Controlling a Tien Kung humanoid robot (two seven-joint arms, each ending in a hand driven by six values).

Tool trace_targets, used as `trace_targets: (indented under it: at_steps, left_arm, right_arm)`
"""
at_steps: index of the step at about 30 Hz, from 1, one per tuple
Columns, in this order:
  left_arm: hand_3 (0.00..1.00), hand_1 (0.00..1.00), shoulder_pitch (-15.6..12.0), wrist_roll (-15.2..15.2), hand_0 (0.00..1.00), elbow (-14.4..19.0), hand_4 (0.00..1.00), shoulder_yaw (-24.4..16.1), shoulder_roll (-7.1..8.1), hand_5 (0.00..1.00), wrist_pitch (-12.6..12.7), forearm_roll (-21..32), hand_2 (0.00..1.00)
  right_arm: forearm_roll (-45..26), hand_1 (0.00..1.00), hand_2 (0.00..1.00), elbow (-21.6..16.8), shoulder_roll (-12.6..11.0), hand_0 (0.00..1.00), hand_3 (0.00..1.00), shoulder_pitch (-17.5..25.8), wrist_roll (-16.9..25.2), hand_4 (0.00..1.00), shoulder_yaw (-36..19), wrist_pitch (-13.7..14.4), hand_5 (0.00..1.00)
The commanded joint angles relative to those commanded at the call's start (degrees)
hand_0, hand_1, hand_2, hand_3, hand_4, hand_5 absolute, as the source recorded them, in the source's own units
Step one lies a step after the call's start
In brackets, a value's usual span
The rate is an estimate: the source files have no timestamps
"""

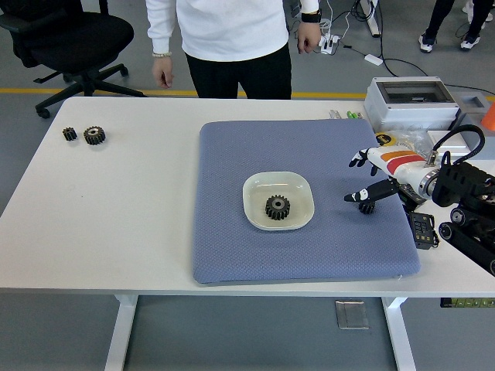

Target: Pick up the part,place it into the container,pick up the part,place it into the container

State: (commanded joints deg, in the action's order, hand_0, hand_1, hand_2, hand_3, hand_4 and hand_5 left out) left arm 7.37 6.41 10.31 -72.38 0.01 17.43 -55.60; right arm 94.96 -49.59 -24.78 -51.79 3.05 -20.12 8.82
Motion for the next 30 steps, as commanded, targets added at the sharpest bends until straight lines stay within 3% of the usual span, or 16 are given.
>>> trace_targets:
  at_steps: [9,10,20,21,22,27,28,30]
  left_arm:
    - [0.576,0.6,0.0,0.1,0.636,0.0,0.69,0.4,-0.01,0.592,0.0,0.4,0.702]
    - [0.575,0.607,0.0,0.1,0.639,0.0,0.69,0.5,-0.01,0.592,0.0,0.5,0.704]
    - [0.575,0.609,0.1,0.5,0.641,0.0,0.69,1.4,-0.01,0.592,-0.2,1.1,0.705]
    - [0.575,0.609,0.1,0.5,0.641,0.0,0.69,1.4,-0.01,0.592,-0.2,1.1,0.705]
    - [0.576,0.616,0.1,0.5,0.644,0.0,0.69,1.4,-0.01,0.593,-0.2,1.2,0.709]
    - [0.576,0.616,0.1,0.6,0.644,0.0,0.69,1.7,-0.01,0.593,-0.3,1.5,0.709]
    - [0.577,0.616,0.1,0.6,0.643,0.0,0.69,1.8,-0.01,0.594,-0.3,1.6,0.709]
    - [0.577,0.616,0.1,0.6,0.643,0.0,0.69,2.0,-0.01,0.594,-0.3,1.7,0.709]
  right_arm:
    - [0.6,0.493,0.69,2.7,-0.1,0.257,0.697,1.6,0.7,0.998,0.3,0.9,0.524]
    - [0.5,0.485,0.669,2.9,-0.1,0.256,0.646,1.7,0.8,0.985,0.4,1.0,0.515]
    - [-1.9,0.481,0.658,8.3,2.1,0.252,0.634,3.1,1.9,0.975,1.6,2.6,0.509]
    - [-1.9,0.481,0.658,8.4,2.1,0.252,0.634,3.1,2.0,0.975,1.7,2.7,0.509]
    - [-2.0,0.468,0.633,8.7,2.2,0.246,0.573,3.2,2.0,0.95,1.8,2.8,0.5]
    - [-2.5,0.468,0.633,9.0,2.3,0.246,0.573,3.5,2.4,0.95,2.2,3.6,0.5]
    - [-2.7,0.446,0.551,9.2,2.4,0.233,0.52,3.5,2.6,0.922,2.2,3.7,0.497]
    - [-3.0,0.446,0.551,9.5,2.6,0.233,0.52,3.6,2.8,0.922,2.3,4.1,0.497]
